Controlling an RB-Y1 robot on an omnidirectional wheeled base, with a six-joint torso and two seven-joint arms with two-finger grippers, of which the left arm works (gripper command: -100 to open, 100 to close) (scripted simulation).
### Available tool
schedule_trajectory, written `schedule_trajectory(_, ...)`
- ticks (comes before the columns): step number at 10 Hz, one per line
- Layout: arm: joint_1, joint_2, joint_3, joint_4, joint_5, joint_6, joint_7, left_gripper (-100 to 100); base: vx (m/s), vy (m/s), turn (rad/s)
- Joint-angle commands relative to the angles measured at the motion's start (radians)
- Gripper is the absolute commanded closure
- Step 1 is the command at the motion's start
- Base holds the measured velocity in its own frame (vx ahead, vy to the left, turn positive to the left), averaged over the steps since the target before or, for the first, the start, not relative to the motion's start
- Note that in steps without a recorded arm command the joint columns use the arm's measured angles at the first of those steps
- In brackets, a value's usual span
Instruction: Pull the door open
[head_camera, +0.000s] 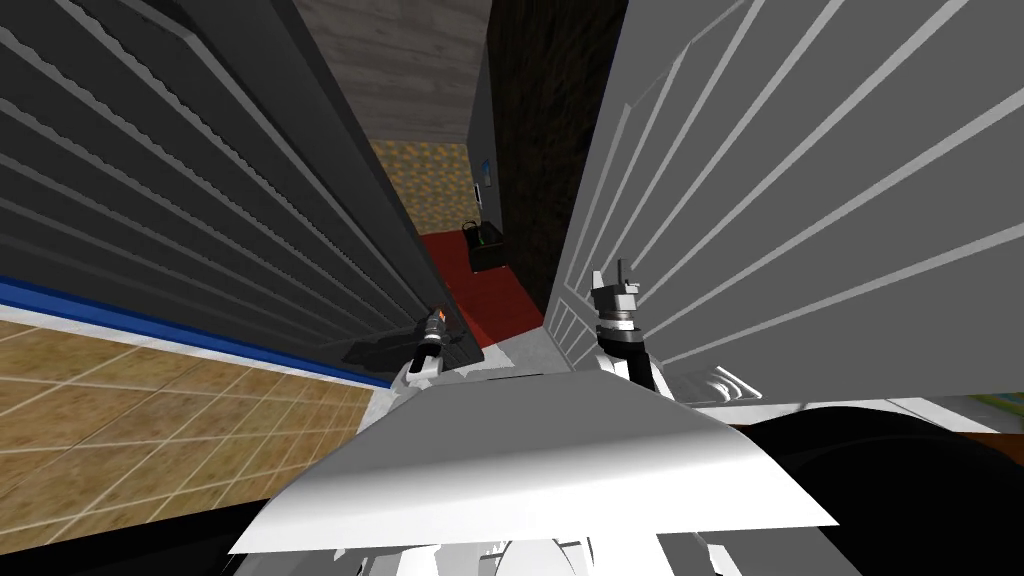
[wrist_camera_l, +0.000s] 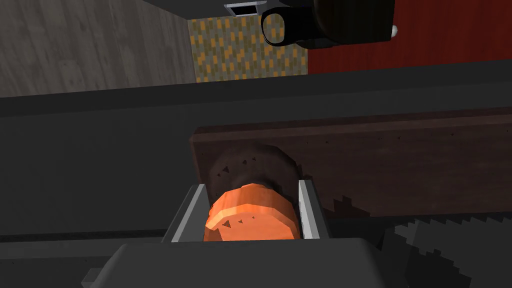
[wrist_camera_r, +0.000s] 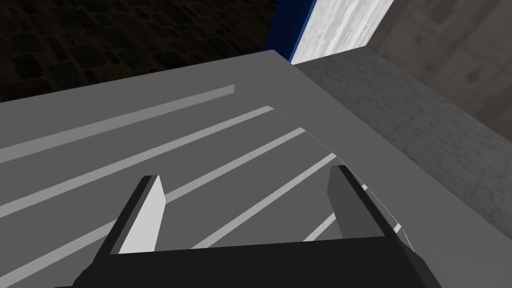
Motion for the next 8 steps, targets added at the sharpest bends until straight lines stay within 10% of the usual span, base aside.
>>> schedule_trajectory(1,0.009,0.024,-0.017,-0.004,0.004,-0.007,0.023,100,-0.25,0.07,-0.183)
schedule_trajectory(8,0.052,0.082,-0.074,-0.032,0.008,-0.033,0.076,100,-0.198,0.07,-0.122)
